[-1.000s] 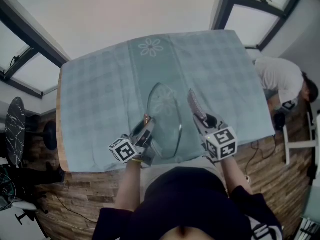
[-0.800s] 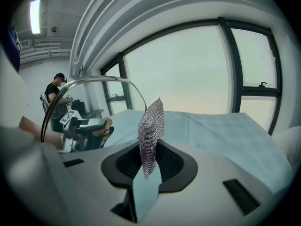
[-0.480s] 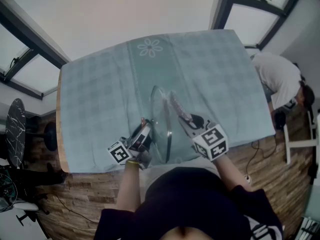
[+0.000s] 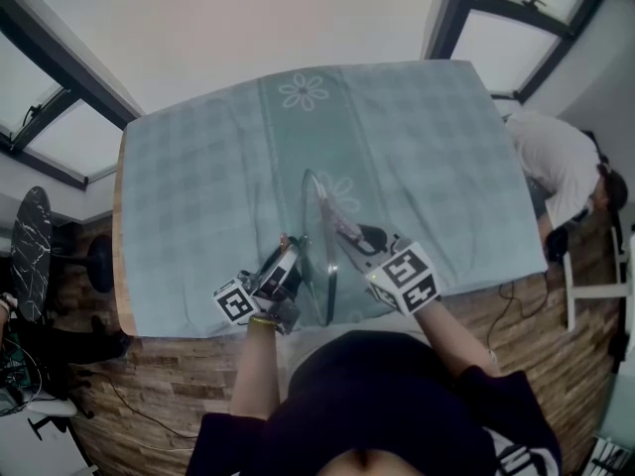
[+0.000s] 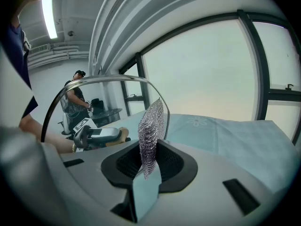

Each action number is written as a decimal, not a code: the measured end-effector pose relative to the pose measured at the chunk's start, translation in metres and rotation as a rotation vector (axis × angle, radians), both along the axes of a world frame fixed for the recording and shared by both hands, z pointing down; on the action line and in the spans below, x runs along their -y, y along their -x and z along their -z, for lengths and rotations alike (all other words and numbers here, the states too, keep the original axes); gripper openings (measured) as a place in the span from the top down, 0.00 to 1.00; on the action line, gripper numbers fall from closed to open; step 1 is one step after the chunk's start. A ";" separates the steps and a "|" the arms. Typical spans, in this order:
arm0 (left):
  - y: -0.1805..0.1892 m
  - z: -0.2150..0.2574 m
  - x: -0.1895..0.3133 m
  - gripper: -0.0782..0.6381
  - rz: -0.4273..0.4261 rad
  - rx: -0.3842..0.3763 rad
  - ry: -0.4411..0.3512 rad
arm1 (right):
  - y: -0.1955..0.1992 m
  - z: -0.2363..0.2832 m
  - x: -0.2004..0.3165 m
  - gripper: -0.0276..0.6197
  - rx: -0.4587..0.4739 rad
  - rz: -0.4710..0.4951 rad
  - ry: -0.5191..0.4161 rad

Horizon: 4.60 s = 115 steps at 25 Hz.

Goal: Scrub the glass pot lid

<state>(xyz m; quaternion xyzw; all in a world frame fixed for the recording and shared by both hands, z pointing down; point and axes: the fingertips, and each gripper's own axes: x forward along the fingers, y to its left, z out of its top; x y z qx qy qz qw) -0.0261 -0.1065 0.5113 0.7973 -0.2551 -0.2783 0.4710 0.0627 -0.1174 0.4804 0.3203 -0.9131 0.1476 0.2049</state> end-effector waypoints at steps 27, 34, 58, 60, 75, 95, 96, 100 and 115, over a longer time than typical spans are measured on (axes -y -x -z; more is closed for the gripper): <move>0.009 0.001 -0.002 0.66 0.030 -0.049 0.017 | 0.041 0.010 -0.044 0.83 0.067 0.226 0.017; 0.010 0.001 -0.002 0.66 0.045 -0.064 0.023 | 0.040 0.009 -0.064 0.83 0.067 0.278 0.016; 0.013 0.003 -0.001 0.66 -0.014 -0.089 0.071 | 0.042 0.009 -0.131 0.83 0.061 0.277 0.027; 0.014 0.003 -0.002 0.66 -0.017 -0.090 0.077 | 0.043 0.009 -0.137 0.83 0.060 0.276 0.033; 0.024 0.001 -0.001 0.66 -0.054 -0.133 0.100 | 0.055 0.006 -0.171 0.83 0.021 0.311 0.050; 0.029 0.000 0.000 0.66 -0.081 -0.180 0.110 | 0.016 0.011 -0.171 0.83 0.027 0.379 0.098; 0.029 0.000 0.000 0.66 -0.083 -0.181 0.109 | 0.011 0.010 -0.163 0.83 0.024 0.352 0.097; 0.028 0.000 0.000 0.66 -0.085 -0.183 0.111 | -0.004 0.003 -0.129 0.83 -0.011 0.242 0.088; 0.028 0.000 0.000 0.66 -0.097 -0.189 0.116 | 0.024 -0.044 -0.027 0.83 -0.088 0.061 0.074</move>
